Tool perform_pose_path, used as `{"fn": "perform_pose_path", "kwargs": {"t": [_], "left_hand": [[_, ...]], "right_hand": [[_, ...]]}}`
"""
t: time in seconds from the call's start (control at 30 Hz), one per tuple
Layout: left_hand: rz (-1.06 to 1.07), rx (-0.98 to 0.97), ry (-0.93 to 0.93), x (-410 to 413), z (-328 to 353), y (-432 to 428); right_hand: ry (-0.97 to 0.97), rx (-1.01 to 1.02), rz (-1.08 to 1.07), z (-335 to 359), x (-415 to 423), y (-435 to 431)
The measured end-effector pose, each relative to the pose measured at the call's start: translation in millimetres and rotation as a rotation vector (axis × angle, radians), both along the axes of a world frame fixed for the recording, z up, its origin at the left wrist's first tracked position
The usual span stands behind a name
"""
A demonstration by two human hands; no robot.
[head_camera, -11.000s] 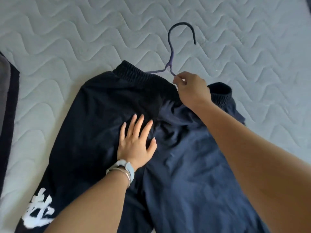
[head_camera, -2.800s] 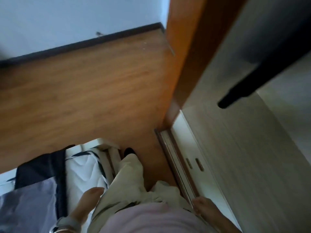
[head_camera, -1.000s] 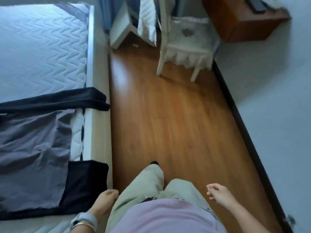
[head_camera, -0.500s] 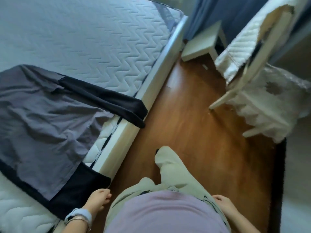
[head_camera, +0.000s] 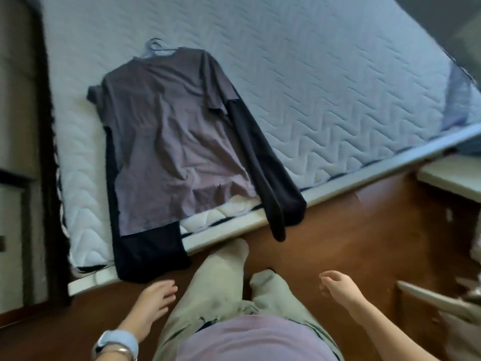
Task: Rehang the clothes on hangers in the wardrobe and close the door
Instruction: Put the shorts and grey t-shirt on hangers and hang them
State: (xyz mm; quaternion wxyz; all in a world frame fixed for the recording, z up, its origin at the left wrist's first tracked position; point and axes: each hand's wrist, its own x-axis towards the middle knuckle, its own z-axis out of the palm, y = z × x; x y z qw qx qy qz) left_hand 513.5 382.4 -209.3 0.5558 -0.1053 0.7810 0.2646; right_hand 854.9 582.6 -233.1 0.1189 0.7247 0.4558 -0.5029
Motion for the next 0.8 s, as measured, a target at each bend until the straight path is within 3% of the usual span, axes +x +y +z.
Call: {"fn": "perform_pose_path", "kwargs": {"t": [0.17,0.5,0.63,0.8], "left_hand": [[0.242,-0.052,-0.027,-62,2,12],[0.188,0.231,0.165,-214,-2,202],[0.017,0.263,0.374,-285,-47,304],[-0.209,0.24,0.733,-379,-126,408]], "right_hand": [[0.013,-0.049,0.181,6,-95,63],[0.082,0.045,0.635,25,-327,201],[0.102,0.101,0.809,-7,-432,277],[0.186,0.32,0.794,-64,-566,369]]}}
